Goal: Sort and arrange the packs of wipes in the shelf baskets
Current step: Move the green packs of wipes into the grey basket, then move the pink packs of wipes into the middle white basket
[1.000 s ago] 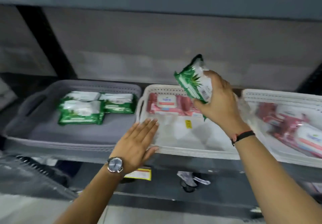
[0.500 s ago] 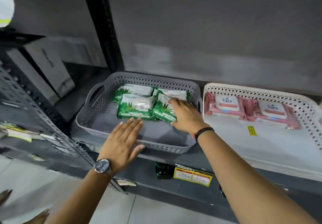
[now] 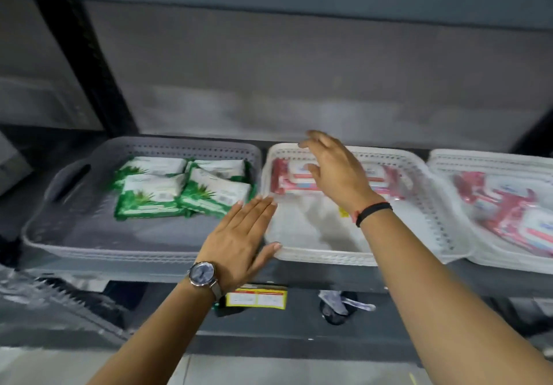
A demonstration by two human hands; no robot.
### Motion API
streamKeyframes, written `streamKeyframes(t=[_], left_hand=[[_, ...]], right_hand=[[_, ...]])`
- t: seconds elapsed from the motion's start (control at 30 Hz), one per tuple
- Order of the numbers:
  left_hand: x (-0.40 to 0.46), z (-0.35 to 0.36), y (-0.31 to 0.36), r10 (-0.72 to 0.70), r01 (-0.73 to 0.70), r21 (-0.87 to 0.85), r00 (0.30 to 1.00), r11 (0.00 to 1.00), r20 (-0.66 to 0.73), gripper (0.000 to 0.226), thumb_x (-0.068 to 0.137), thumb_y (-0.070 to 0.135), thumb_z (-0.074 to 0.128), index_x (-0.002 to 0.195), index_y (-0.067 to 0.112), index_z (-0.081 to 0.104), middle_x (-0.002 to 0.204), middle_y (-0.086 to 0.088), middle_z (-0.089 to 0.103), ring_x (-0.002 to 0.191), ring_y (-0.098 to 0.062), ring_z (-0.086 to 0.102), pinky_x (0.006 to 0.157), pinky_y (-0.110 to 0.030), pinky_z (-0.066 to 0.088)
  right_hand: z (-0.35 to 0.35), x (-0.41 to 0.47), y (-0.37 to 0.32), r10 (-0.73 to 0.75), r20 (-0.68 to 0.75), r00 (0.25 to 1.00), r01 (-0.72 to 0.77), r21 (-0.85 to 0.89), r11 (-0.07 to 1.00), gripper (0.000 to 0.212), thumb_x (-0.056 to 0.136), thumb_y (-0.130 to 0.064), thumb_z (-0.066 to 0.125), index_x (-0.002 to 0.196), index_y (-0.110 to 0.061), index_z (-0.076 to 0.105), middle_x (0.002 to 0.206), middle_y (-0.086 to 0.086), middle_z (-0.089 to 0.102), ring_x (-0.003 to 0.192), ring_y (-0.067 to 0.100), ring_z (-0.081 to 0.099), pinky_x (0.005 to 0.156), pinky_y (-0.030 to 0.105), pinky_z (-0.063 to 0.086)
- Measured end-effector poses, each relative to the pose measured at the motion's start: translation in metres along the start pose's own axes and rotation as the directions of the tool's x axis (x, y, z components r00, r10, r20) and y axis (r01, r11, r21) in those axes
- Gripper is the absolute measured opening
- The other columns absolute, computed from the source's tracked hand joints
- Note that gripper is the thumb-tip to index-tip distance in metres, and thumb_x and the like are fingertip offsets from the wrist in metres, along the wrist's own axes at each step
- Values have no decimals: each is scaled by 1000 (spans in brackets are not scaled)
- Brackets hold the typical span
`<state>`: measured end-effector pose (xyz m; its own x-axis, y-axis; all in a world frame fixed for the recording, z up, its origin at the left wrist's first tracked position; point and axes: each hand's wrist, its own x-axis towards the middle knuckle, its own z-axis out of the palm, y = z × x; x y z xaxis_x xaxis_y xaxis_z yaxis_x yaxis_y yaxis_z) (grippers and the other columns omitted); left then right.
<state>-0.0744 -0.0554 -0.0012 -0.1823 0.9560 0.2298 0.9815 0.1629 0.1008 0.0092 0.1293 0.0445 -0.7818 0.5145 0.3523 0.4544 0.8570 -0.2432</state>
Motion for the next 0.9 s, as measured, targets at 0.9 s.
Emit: streamKeyframes(t=[0.9], left_hand=[[124,74,221,441,-443,-1,892,896,104,62,89,38,50,136,2,30,144,-14,35,132,-30,32,107,-52,16]], right_hand=[[-92,-182,306,681,80,728,-603,-397,692,75,70,-12,70,134,-17,30,127,19,48,116,38,45,98,52,39]])
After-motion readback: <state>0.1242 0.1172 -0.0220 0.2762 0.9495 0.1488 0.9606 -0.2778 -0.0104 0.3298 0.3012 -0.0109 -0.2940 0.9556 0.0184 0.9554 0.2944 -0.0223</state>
